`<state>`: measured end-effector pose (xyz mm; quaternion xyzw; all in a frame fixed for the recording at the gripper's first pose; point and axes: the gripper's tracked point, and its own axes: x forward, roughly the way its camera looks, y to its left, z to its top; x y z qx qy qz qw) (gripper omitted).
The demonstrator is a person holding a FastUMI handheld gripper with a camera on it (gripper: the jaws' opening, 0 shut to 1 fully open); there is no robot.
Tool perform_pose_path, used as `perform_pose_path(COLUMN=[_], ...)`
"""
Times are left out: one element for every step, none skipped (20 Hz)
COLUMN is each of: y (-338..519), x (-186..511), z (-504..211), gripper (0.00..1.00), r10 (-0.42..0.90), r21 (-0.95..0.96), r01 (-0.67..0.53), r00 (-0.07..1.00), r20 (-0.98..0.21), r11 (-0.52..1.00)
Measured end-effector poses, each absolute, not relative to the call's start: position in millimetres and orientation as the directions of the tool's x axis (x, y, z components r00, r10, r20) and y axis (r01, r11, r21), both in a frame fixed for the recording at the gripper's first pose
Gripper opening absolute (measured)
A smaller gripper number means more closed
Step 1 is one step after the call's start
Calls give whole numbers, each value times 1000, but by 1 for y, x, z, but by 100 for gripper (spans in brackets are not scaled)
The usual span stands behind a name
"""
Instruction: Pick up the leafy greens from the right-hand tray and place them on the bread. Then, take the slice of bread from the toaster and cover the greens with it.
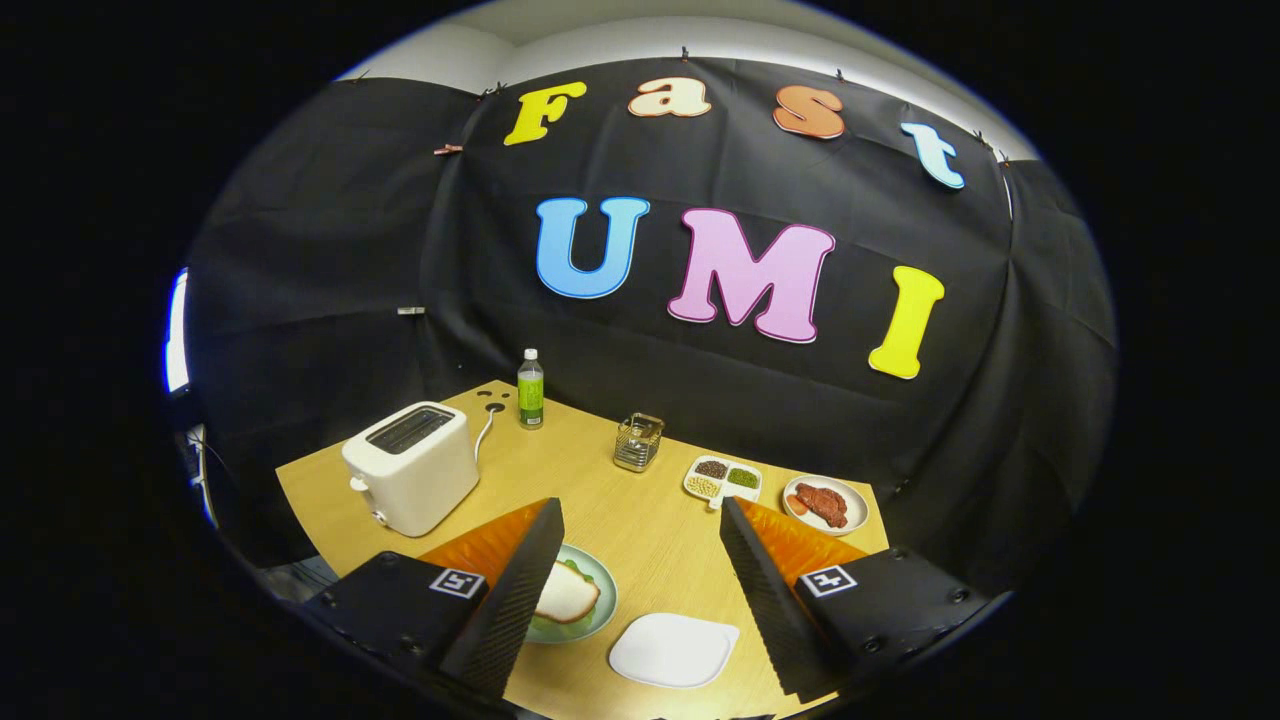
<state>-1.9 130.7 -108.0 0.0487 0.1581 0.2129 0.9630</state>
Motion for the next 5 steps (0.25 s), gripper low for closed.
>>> perform_pose_path(y=[131,133,132,132,131], x=[-2,-2,-1,-1,-2], z=[-109,-110,-111,-111,-111], gripper=[98,98,98,98,98], r10=[428,433,434,433,434], r21=[165,170,171,171,170], r01=[-396,-399,-400,-399,-400], r00=[858,855,854,854,854], r20=[-284,-286,-287,-287,-288], r11=[903,901,900,901,901])
